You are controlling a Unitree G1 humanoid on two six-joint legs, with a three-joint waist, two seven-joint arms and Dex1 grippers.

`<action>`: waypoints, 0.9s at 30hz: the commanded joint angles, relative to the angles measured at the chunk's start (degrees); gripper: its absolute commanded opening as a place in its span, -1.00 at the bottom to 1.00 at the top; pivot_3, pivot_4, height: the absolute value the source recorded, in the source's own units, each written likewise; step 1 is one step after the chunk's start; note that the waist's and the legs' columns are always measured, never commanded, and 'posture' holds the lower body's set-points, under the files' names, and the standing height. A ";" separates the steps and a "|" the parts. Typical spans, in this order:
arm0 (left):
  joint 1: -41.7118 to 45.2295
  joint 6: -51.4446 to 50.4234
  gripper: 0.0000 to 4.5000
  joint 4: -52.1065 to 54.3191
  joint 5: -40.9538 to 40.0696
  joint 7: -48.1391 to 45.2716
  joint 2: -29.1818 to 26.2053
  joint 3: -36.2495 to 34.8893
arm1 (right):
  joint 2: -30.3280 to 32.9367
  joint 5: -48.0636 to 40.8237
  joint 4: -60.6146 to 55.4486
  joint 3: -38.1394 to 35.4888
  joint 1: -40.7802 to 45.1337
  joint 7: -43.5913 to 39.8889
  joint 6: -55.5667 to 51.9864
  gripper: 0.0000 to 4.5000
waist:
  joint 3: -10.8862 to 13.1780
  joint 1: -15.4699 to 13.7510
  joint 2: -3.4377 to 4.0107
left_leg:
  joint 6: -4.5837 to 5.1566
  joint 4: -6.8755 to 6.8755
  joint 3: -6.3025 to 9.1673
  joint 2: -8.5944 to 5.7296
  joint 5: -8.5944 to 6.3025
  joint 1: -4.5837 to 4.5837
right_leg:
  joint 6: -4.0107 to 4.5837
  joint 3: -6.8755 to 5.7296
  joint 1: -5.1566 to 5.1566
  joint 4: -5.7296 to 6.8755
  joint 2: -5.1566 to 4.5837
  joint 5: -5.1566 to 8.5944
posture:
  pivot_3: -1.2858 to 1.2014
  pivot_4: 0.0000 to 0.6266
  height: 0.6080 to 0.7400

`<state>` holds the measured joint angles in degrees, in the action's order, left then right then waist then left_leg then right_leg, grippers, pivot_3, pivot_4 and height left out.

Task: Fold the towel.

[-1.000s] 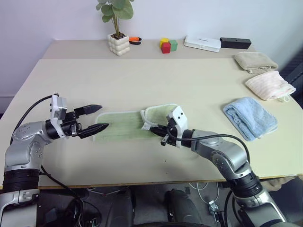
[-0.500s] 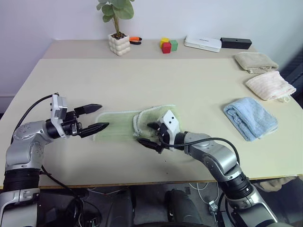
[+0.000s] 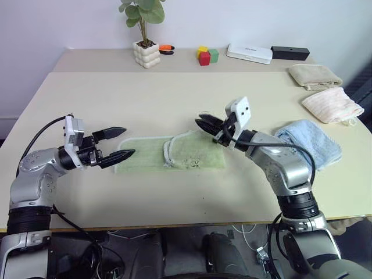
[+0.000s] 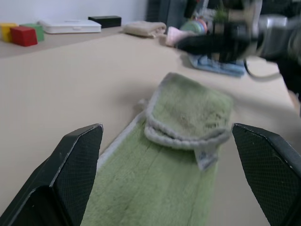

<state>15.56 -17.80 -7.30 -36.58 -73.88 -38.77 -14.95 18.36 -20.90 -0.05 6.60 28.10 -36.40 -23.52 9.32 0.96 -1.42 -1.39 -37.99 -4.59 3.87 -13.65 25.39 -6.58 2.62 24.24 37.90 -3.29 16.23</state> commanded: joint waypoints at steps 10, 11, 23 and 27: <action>-25.06 -31.24 1.00 26.75 -29.93 11.76 -3.81 -13.60 | -8.71 9.05 21.46 1.32 1.25 0.78 19.91 -0.99 | 0.06 0.61 0.08 | -0.01 0.05 -0.04 0.01 0.00 -0.04 | 0.01 0.03 0.03 0.03 -0.13 0.00 | 0.03 -0.52 0.92; -26.97 -32.35 1.00 27.29 -30.88 13.01 -3.77 -14.13 | -8.95 9.89 22.90 1.42 1.53 1.05 21.36 -0.99 | 0.05 0.45 0.07 | -0.01 0.06 -0.03 -0.02 0.00 -0.04 | 0.01 0.00 0.03 0.04 -0.15 0.01 | 0.03 -0.52 0.92; -34.21 -34.70 1.00 30.59 -44.08 30.84 3.71 -17.59 | -9.91 7.90 15.29 1.40 0.35 -3.49 23.47 -0.41 | 0.03 0.25 0.03 | -0.07 0.06 0.03 -0.02 0.01 -0.21 | 0.24 -0.04 -0.13 0.07 -0.18 0.11 | 0.03 -0.52 0.92; -36.35 -34.24 1.00 31.53 -46.18 36.67 4.80 -17.98 | -6.69 8.46 6.81 2.19 -1.11 -6.36 23.12 0.50 | 0.04 0.22 0.05 | -0.07 0.09 0.01 -0.03 0.01 -0.20 | 0.24 -0.03 -0.12 0.04 -0.22 0.11 | 0.03 -0.52 0.92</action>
<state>-19.68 -52.26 22.79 -80.66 -39.73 -34.56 -31.32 10.30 -12.00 11.57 9.03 27.18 -41.48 -0.90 9.36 1.18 -1.37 -1.46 -37.90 -4.59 3.82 -13.64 25.18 -6.33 2.59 24.12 37.93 -3.52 16.34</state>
